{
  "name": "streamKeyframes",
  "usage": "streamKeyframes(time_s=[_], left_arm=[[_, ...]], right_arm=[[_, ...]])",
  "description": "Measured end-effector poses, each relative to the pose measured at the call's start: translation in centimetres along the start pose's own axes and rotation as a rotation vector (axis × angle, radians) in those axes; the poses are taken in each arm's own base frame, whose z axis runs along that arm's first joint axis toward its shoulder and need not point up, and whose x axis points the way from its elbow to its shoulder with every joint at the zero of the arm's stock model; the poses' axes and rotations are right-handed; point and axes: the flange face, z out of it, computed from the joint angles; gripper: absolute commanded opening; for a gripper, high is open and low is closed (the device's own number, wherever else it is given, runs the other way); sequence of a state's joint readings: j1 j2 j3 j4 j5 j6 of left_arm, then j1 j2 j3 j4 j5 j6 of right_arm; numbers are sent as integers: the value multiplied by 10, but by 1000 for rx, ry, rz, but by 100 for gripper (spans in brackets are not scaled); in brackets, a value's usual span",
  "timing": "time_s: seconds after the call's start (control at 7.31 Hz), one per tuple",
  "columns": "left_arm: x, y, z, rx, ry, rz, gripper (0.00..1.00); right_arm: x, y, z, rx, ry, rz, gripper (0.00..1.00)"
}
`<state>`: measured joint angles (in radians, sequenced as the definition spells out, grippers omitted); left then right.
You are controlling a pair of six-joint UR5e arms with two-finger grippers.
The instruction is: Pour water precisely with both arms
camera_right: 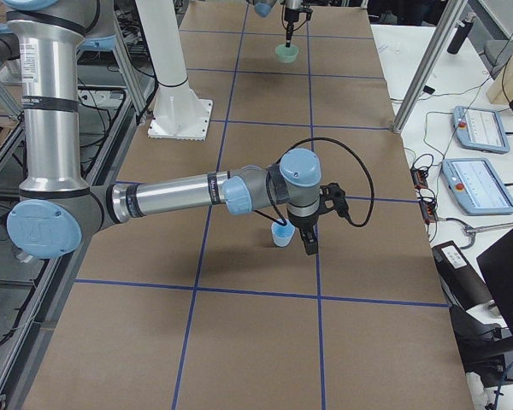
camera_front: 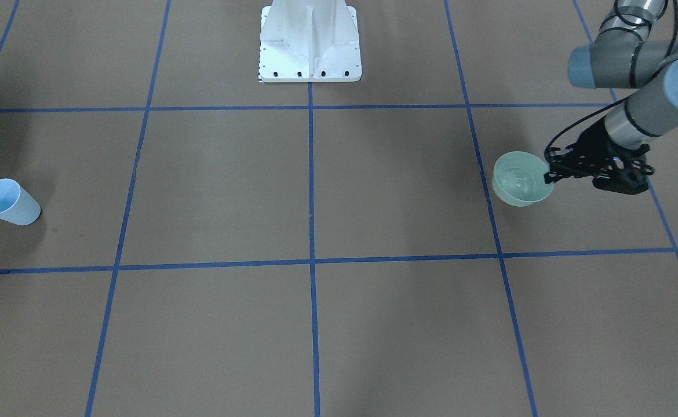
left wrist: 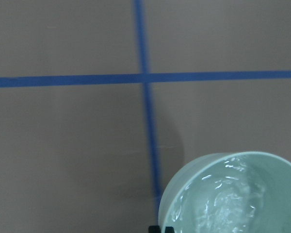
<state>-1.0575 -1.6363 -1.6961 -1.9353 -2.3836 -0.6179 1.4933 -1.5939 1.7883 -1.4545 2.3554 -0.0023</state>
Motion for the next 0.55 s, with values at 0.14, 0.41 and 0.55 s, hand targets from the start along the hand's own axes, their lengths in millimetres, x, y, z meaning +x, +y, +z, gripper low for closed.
streamKeyframes(time_s=[0.14, 0.41, 0.55], left_arm=[[-42, 1, 7, -16, -28, -26, 0], [-82, 4, 16, -37, -51, -73, 0], [-88, 6, 18, -42, -54, -82, 47]], right_arm=[[0, 0, 0, 0, -3, 0, 100], [-1, 0, 1, -2, -7, 0, 100], [-1, 0, 1, -3, -9, -1, 100]])
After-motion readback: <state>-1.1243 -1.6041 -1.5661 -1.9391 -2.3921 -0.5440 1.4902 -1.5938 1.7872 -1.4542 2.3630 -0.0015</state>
